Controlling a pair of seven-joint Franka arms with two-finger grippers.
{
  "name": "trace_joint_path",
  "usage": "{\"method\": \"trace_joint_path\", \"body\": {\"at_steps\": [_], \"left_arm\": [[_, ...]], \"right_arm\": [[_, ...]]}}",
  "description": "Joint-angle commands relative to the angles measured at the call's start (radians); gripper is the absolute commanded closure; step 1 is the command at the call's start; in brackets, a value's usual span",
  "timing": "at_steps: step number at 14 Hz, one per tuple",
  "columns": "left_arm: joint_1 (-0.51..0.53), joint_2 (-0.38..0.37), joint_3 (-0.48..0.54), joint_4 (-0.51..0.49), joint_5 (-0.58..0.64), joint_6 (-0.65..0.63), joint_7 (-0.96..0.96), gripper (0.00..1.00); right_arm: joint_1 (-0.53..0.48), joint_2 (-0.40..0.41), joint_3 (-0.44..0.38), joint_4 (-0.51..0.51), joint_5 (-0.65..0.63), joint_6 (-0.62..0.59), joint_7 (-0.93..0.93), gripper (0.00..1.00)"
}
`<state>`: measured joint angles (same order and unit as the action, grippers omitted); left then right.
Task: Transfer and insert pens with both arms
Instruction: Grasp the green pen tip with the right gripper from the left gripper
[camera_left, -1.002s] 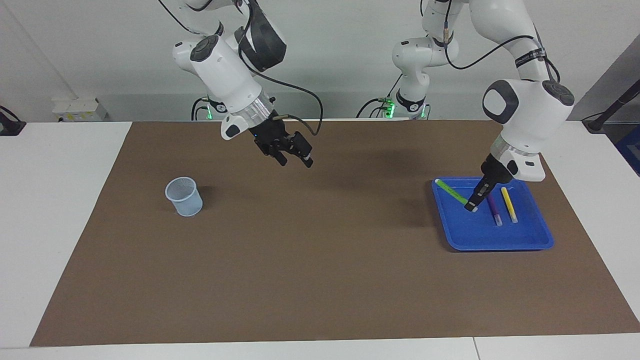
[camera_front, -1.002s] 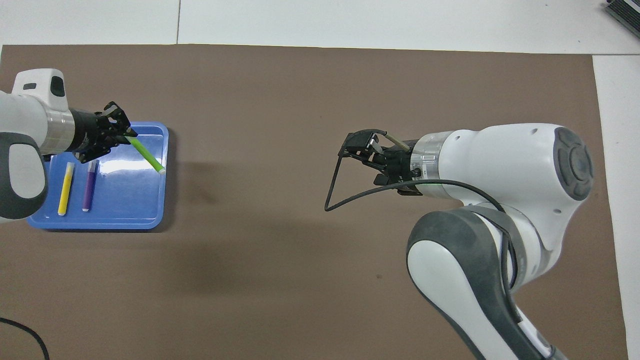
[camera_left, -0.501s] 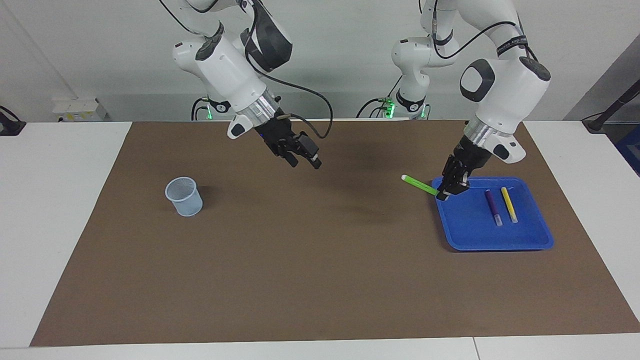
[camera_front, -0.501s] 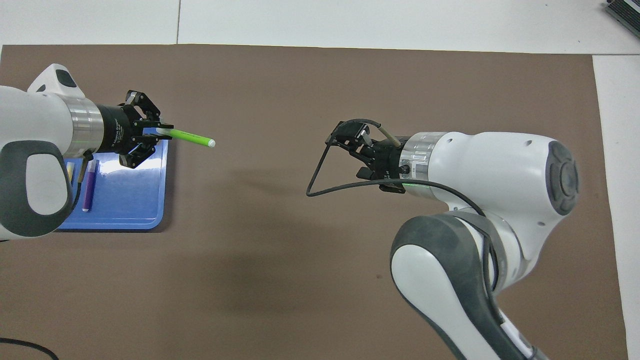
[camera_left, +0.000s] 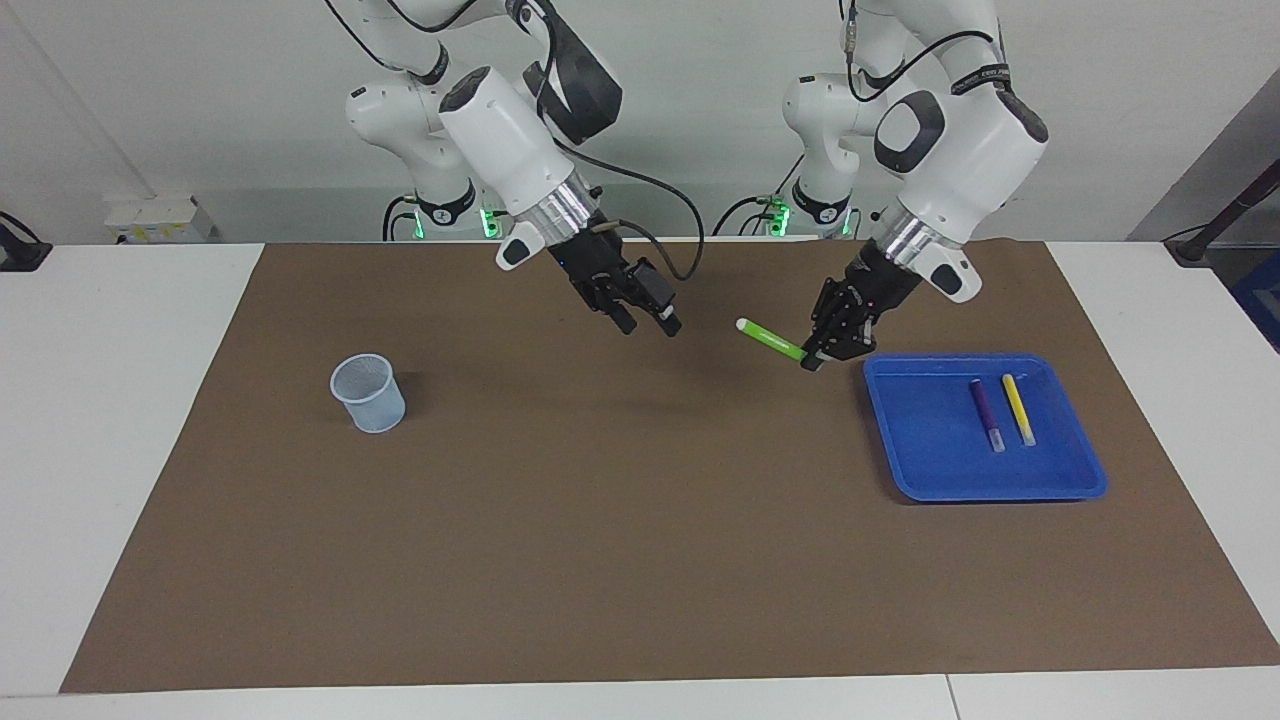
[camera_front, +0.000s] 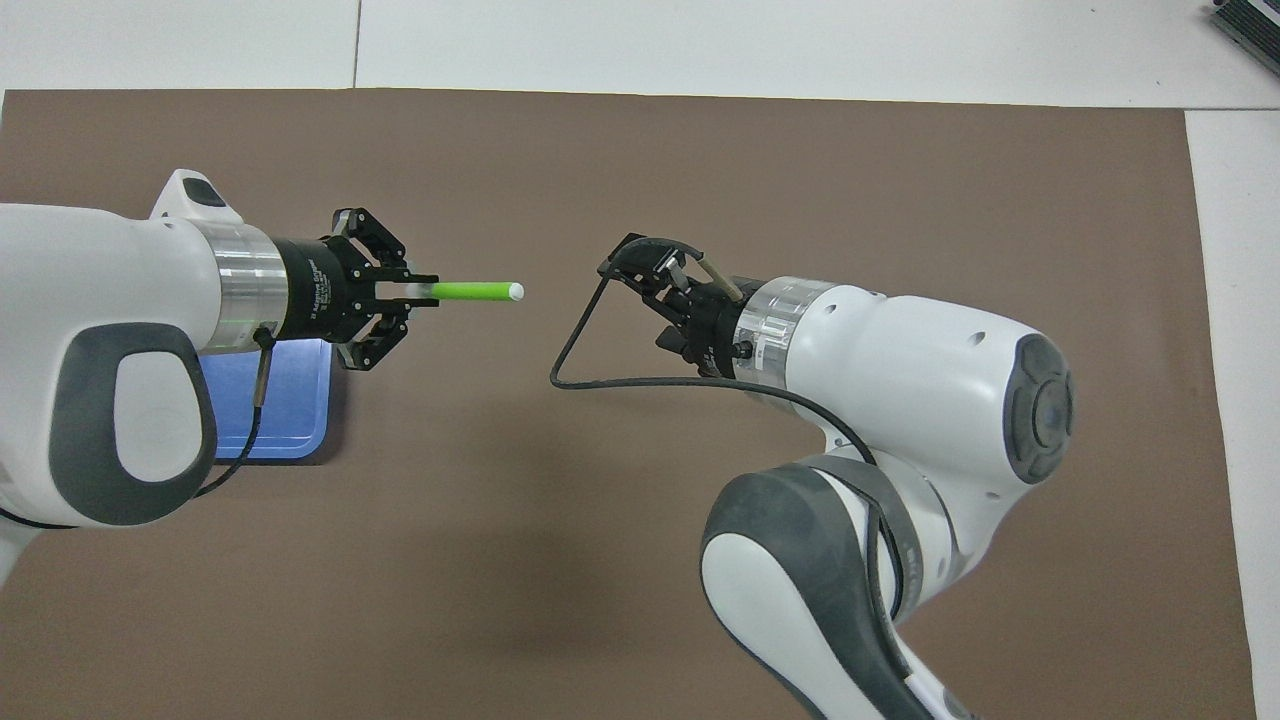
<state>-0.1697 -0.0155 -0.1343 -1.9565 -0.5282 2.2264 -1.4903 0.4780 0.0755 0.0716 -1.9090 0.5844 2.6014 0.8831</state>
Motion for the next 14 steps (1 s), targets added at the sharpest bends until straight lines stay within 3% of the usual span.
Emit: {"method": "trace_joint_path", "body": {"at_steps": [1,5,7,9,11,14], "left_arm": [[-0.034,-0.041,0.015,-0.061,-0.033,0.045,-0.077,1.0],[-0.051,-0.057,0.015,-0.087,-0.042,0.047,-0.097,1.0],[-0.053,-0.064,0.015,-0.088,-0.042,0.047,-0.119,1.0],[-0.063,-0.067,0.015,-0.094,-0.042,0.048,-0.122,1.0],[-0.062,-0.07,0.015,-0.094,-0.042,0.047,-0.122,1.0],[-0.062,-0.077,0.015,-0.096,-0.042,0.045,-0.127,1.0]], "right_arm": [[0.043,0.027,0.001,0.033,0.032,0.048,0.048,0.0],[0.07,0.026,0.001,0.031,0.032,0.048,0.053,0.0],[0.086,0.027,0.001,0.037,0.031,0.057,0.051,0.05],[0.12,0.056,0.001,0.042,0.032,0.136,0.056,0.08],[0.125,0.059,0.001,0.042,0.032,0.163,0.054,0.15],[0.125,0.061,0.001,0.045,0.032,0.164,0.051,0.35]]}}
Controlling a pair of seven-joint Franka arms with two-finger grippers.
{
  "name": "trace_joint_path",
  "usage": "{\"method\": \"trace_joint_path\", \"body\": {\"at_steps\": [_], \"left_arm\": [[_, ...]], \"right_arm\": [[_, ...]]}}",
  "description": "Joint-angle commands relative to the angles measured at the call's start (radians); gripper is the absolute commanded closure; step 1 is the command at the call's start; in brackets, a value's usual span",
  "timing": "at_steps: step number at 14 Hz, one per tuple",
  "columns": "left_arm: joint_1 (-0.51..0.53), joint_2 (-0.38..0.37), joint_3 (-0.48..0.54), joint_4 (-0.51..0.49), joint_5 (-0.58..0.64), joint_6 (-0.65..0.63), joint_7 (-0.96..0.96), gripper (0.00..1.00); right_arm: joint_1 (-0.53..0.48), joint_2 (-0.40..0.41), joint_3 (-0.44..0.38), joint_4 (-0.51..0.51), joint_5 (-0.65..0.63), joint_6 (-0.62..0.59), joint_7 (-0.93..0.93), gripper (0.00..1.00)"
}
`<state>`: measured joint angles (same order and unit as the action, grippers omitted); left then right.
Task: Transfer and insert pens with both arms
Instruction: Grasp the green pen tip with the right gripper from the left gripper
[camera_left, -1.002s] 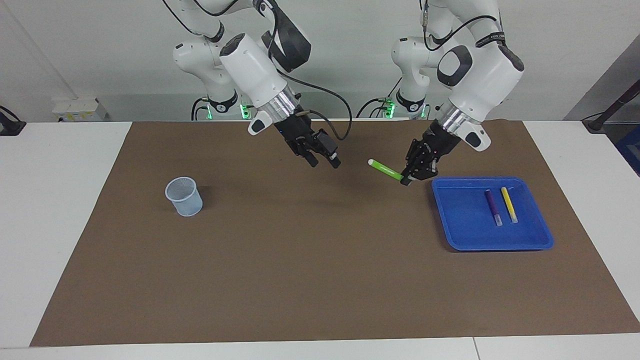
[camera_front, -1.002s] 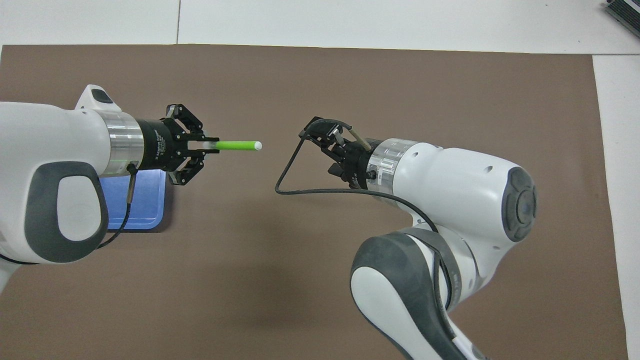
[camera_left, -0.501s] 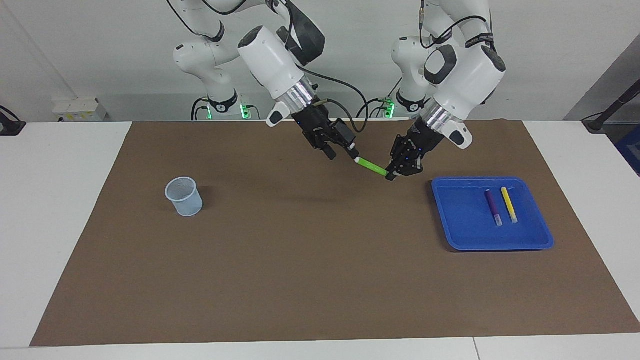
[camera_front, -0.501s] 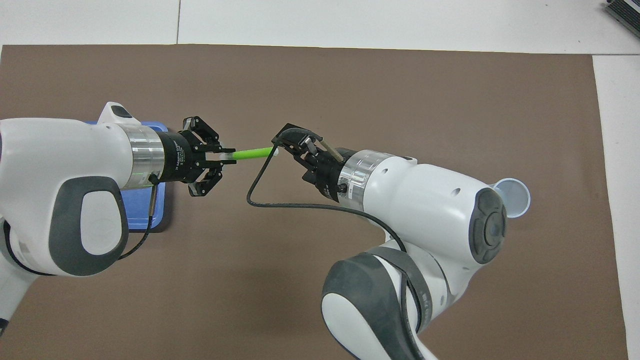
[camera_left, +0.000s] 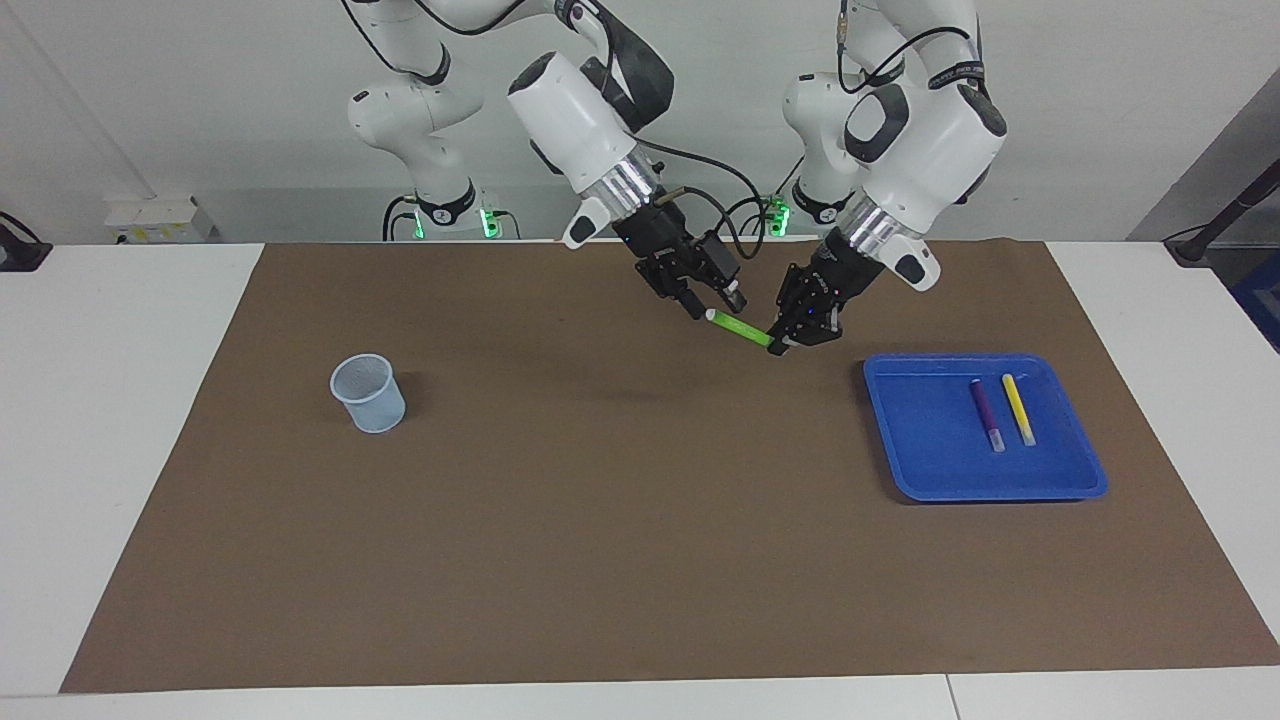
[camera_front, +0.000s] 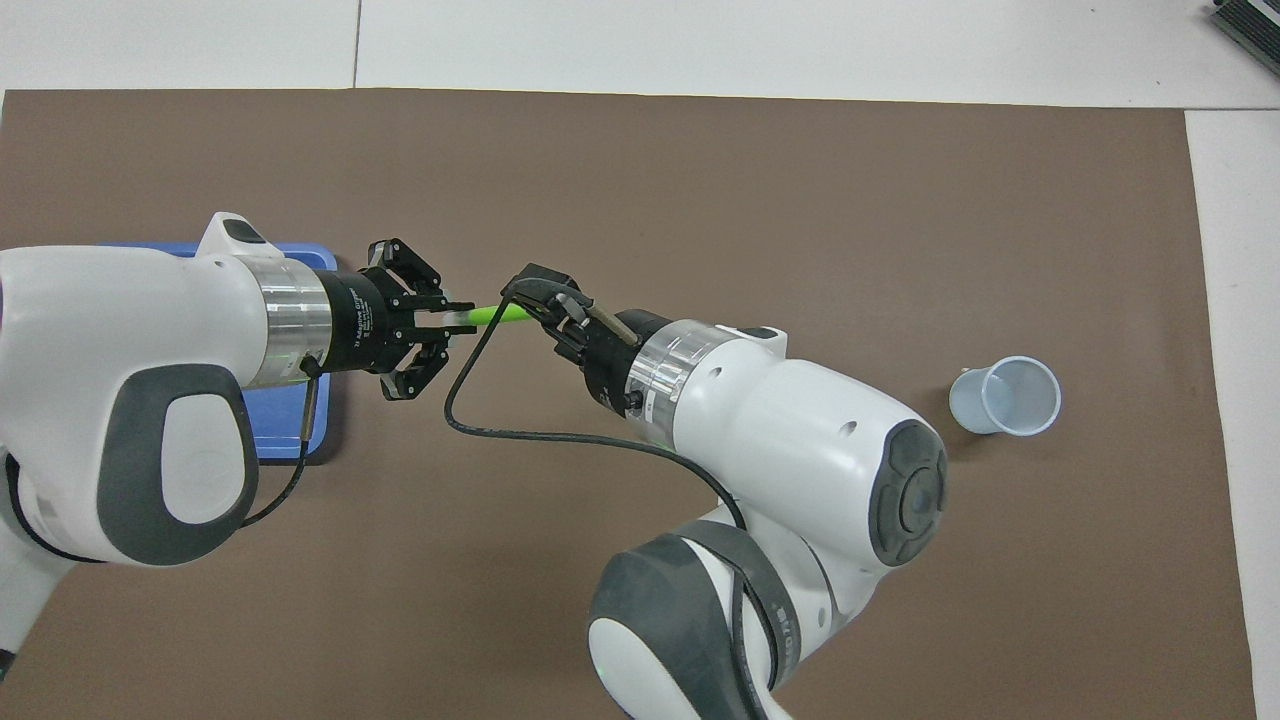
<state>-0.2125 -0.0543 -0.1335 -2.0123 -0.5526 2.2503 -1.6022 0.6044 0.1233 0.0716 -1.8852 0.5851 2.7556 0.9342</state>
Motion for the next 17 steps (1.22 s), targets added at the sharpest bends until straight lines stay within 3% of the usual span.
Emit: {"method": "trace_joint_path", "body": {"at_steps": [1,3,7,11,14,16,17], "left_arm": [[-0.019,-0.039,0.015,-0.039,-0.018,0.022,-0.019,1.0],[-0.019,-0.039,0.015,-0.039,-0.018,0.022,-0.021,1.0],[-0.019,-0.039,0.014,-0.039,-0.018,0.023,-0.03,1.0],[-0.021,-0.039,0.015,-0.039,-0.018,0.023,-0.035,1.0],[-0.021,-0.045,0.015,-0.04,-0.018,0.022,-0.038,1.0],[-0.021,-0.045,0.015,-0.039,-0.018,0.022,-0.036,1.0],[-0.022,-0.045,0.015,-0.04,-0.016,0.02,-0.036,1.0]], "right_arm": [[-0.003,0.018,0.0,0.021,0.032,0.012,-0.002,0.4],[-0.008,0.018,0.0,0.021,0.032,0.012,-0.003,0.5],[-0.008,0.019,0.0,0.021,0.033,0.012,0.0,0.51],[-0.011,0.019,0.0,0.021,0.033,0.013,0.001,0.65],[-0.014,0.018,0.0,0.023,0.035,0.013,0.001,0.83],[-0.018,0.018,0.0,0.034,0.07,0.013,-0.002,1.0],[-0.02,0.018,-0.001,0.035,0.082,0.013,-0.003,1.0]]}}
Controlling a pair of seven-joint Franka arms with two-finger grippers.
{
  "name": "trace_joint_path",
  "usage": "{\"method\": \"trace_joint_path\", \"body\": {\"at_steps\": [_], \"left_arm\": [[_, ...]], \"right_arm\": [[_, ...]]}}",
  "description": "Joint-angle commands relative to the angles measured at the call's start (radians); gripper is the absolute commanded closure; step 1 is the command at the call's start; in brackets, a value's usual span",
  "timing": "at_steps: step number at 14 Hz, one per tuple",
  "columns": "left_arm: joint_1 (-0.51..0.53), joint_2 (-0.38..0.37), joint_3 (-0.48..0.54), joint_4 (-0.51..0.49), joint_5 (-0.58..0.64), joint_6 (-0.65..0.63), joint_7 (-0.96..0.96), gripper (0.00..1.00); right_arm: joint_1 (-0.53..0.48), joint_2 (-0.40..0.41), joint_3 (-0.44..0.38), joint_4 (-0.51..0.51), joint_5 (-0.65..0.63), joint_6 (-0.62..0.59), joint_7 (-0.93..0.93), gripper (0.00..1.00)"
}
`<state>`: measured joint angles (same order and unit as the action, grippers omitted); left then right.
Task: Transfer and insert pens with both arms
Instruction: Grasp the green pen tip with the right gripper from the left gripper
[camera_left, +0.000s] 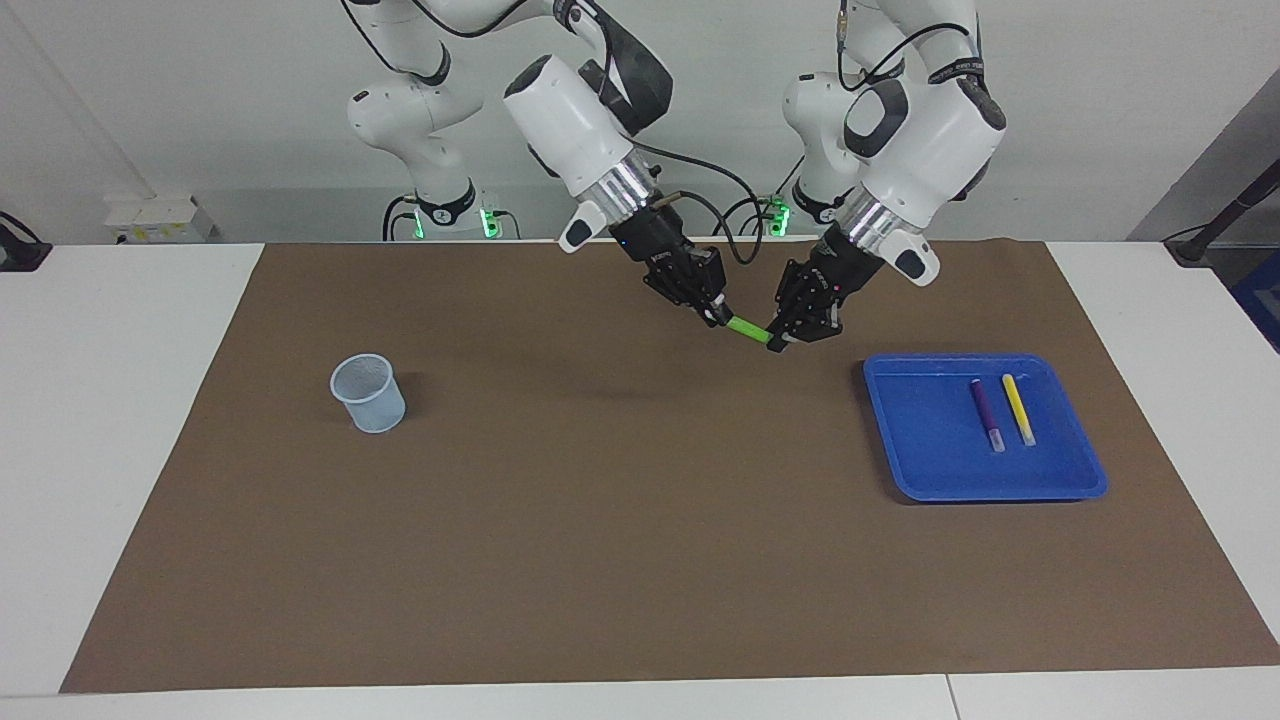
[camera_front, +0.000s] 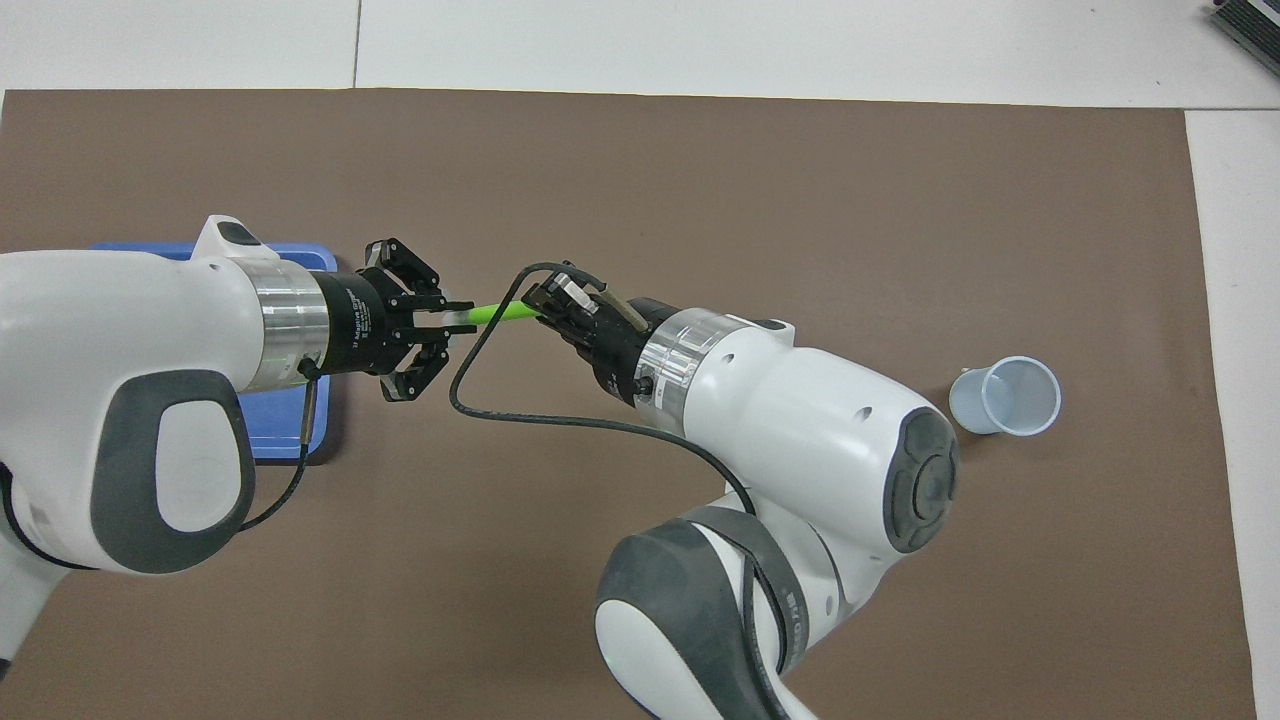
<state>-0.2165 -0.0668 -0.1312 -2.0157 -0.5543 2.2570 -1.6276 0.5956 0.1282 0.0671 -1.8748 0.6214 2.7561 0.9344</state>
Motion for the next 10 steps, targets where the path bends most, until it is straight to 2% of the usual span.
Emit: {"method": "trace_joint_path", "body": {"at_steps": [1,5,6,7,8,9,10], "left_arm": [[-0.017,-0.033,0.013,-0.037,-0.015,0.012,-0.009,1.0],[-0.018,-0.033,0.013,-0.037,-0.015,0.015,-0.003,1.0],[-0.018,-0.033,0.013,-0.035,-0.015,0.018,-0.002,0.91],[-0.018,-0.033,0.013,-0.035,-0.015,0.021,-0.002,0.69],[-0.02,-0.034,0.013,-0.037,-0.015,0.029,-0.003,0.53],[-0.027,-0.039,0.013,-0.04,-0.015,0.038,0.0,0.44],[-0.037,-0.044,0.013,-0.047,-0.015,0.053,-0.001,0.31]], "right_arm": [[-0.013,0.011,0.003,0.026,0.047,0.013,-0.003,1.0],[-0.014,0.01,0.0,0.028,0.049,0.011,-0.003,1.0],[-0.014,0.01,0.0,0.028,0.049,0.011,-0.003,1.0],[-0.014,0.01,0.0,0.028,0.049,0.011,-0.003,1.0],[-0.014,0.01,0.0,0.028,0.049,0.011,-0.003,1.0],[-0.014,0.01,0.0,0.029,0.049,0.013,-0.003,1.0],[-0.014,0.01,0.0,0.029,0.049,0.011,-0.005,1.0]]}}
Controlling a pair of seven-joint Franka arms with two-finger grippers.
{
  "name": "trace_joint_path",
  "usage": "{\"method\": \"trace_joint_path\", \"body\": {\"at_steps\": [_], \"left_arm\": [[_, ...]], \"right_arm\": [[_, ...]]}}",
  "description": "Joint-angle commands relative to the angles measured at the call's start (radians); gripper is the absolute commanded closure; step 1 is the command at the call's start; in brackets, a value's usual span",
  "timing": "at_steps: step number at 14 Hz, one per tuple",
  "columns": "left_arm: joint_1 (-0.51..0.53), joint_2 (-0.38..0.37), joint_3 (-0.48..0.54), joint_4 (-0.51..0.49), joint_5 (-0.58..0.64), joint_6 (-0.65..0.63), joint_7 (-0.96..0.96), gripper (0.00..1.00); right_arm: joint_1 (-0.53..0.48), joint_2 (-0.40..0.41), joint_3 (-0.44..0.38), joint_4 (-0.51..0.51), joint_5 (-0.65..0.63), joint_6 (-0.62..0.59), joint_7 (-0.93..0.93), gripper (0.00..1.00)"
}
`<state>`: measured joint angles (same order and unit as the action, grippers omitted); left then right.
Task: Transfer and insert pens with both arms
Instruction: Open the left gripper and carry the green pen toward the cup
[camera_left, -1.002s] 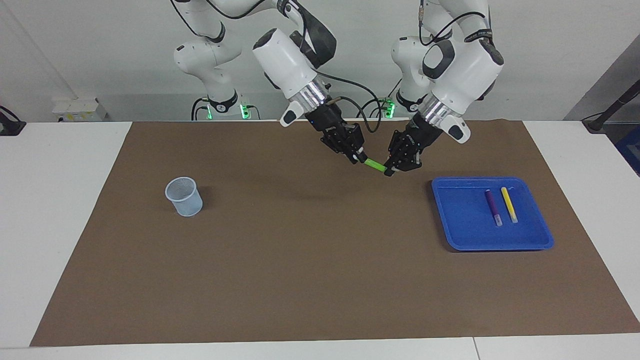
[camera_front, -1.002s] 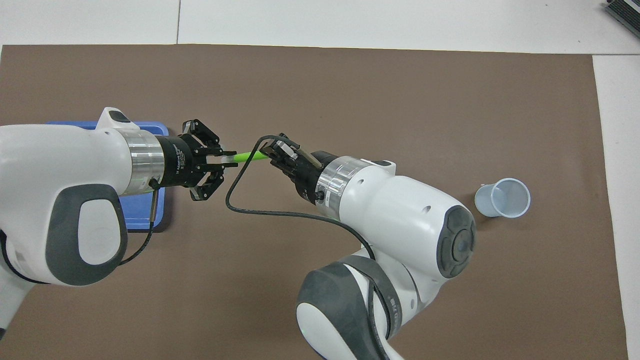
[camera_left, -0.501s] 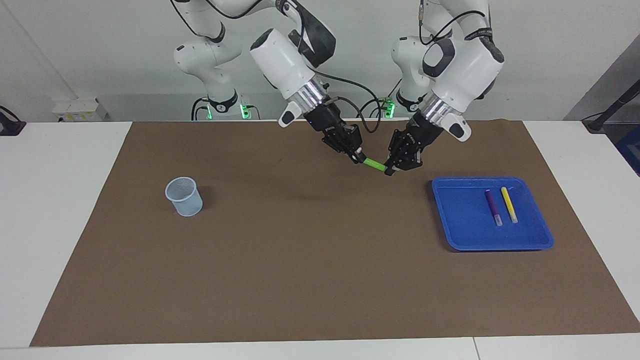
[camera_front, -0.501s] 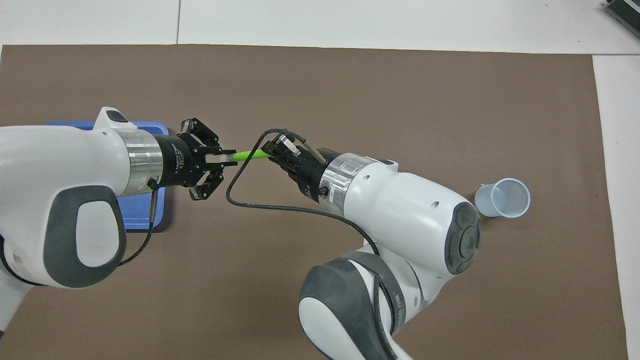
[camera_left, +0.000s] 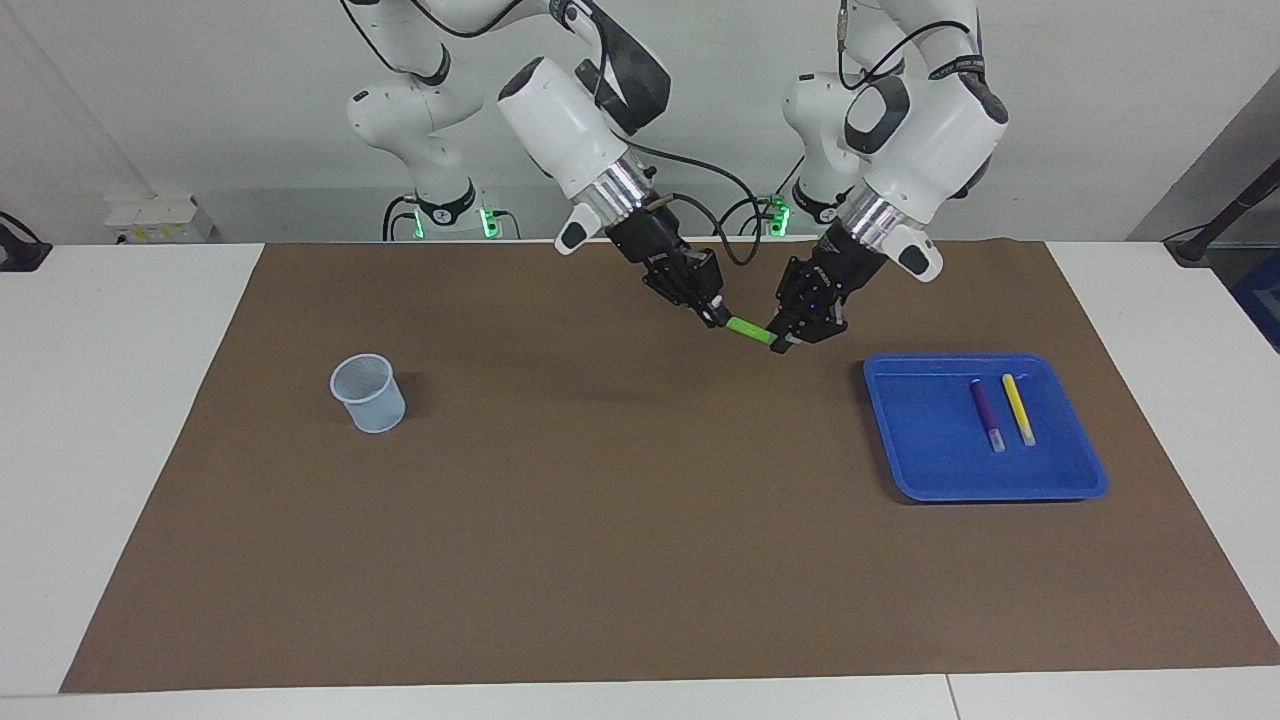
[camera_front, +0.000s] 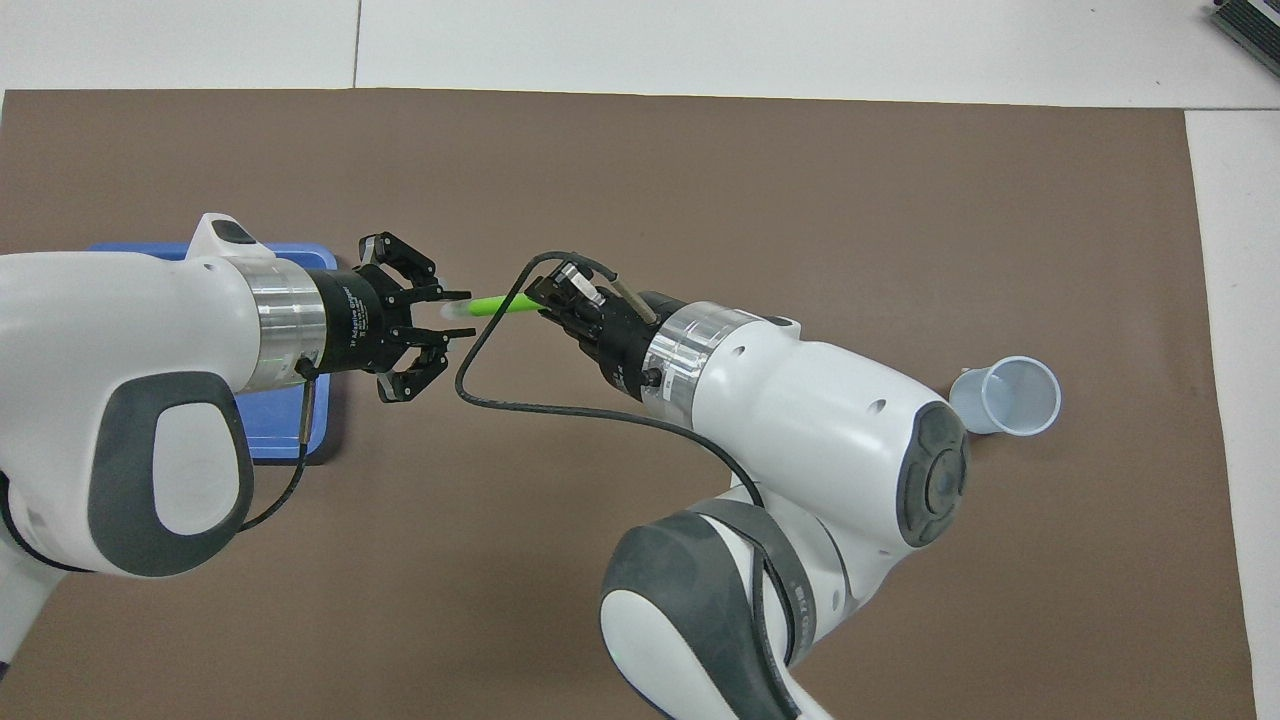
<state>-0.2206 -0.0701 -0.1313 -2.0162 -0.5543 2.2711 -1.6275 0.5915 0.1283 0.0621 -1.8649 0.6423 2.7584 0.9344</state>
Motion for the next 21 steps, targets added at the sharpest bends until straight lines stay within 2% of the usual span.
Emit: {"method": "trace_joint_path", "body": {"at_steps": [1,4,7,9,11,14,16,18,21], "left_arm": [[-0.033,-0.045,0.013,-0.055,-0.015,0.05,-0.003,0.13],[-0.02,-0.053,0.015,-0.065,-0.013,0.047,0.024,0.13],[0.019,-0.06,0.018,-0.079,-0.012,0.033,0.118,0.16],[0.075,-0.071,0.018,-0.091,-0.012,-0.007,0.252,0.17],[0.16,-0.08,0.021,-0.09,-0.006,-0.106,0.435,0.19],[0.272,-0.094,0.021,-0.087,0.036,-0.223,0.706,0.19],[0.311,-0.096,0.022,-0.078,0.156,-0.287,0.854,0.19],[0.316,-0.096,0.029,-0.076,0.247,-0.309,1.015,0.19],[0.375,-0.099,0.029,-0.078,0.356,-0.306,1.339,0.19]], "right_arm": [[-0.01,0.01,0.005,0.019,0.028,0.009,-0.005,1.0],[-0.021,0.005,0.002,0.013,0.023,-0.013,-0.044,1.0],[-0.053,-0.002,-0.001,0.01,0.022,-0.11,-0.159,1.0],[-0.08,-0.016,-0.002,0.001,0.011,-0.192,-0.296,1.0],[-0.119,-0.032,-0.005,-0.008,-0.01,-0.311,-0.409,1.0],[-0.177,-0.056,-0.004,-0.03,-0.194,-0.449,-0.494,1.0],[-0.229,-0.07,-0.002,-0.03,-0.33,-0.573,-0.561,1.0],[-0.284,-0.088,-0.002,-0.028,-0.429,-0.702,-0.688,1.0],[-0.367,-0.11,-0.002,-0.019,-0.559,-0.822,-0.879,1.0]]}}
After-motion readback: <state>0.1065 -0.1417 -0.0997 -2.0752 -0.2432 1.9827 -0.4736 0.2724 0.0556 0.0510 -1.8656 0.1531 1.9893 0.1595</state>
